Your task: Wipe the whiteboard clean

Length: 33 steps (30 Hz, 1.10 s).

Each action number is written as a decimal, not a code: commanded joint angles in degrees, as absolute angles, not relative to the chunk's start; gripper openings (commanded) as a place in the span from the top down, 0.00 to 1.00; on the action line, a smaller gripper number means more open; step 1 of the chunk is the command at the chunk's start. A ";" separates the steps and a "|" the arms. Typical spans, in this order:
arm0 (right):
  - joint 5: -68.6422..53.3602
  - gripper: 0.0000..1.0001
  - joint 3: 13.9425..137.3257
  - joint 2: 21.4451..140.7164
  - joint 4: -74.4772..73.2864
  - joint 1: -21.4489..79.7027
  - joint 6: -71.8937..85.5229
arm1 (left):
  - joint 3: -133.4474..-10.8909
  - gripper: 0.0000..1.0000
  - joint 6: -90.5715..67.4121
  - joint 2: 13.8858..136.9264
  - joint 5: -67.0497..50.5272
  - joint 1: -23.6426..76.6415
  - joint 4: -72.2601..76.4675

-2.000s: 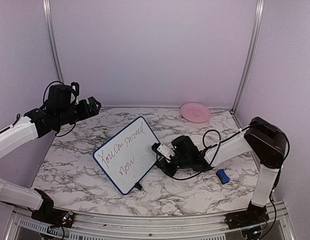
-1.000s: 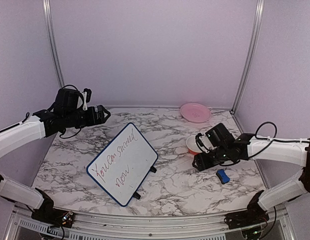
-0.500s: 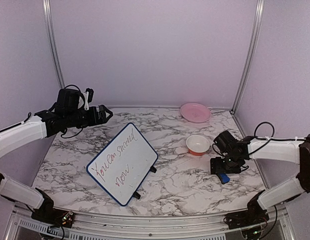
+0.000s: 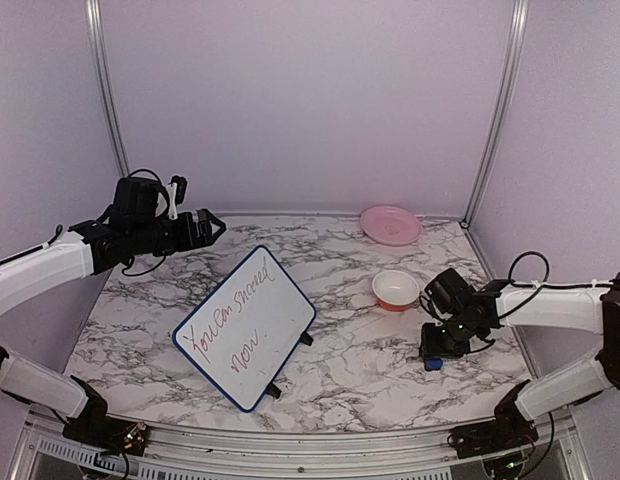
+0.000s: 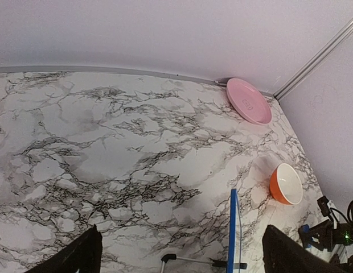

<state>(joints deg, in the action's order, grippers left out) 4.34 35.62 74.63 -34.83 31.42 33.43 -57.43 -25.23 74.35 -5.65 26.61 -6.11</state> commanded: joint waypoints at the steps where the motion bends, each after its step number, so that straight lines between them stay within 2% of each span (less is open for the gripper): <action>1: 2.02 0.68 36.78 76.53 -32.27 34.92 32.71 | -56.88 0.01 -25.45 74.66 -7.21 26.28 -4.31; 4: 3.85 0.71 39.90 78.94 -32.79 39.33 31.34 | -56.58 0.01 -25.61 74.19 -7.45 26.21 -4.31; 10: 3.93 0.69 49.23 86.88 -29.75 48.36 23.56 | -56.09 0.01 -25.43 73.88 -8.69 26.19 -5.75; 20: -0.79 0.59 57.24 97.23 -26.46 52.16 12.78 | -55.65 0.01 -24.71 71.87 -7.69 26.27 -9.84; 23: -0.67 0.49 58.10 97.86 -27.98 52.20 11.94 | -55.72 0.01 -24.58 71.56 -7.83 26.24 -10.74; 25: -0.27 0.46 58.27 97.42 -28.89 52.20 12.45 | -55.72 0.01 -24.44 71.33 -7.91 26.21 -11.04; 33: -0.26 0.58 57.48 96.01 -29.96 52.28 13.01 | -55.79 0.01 -24.22 71.85 -8.45 26.21 -11.26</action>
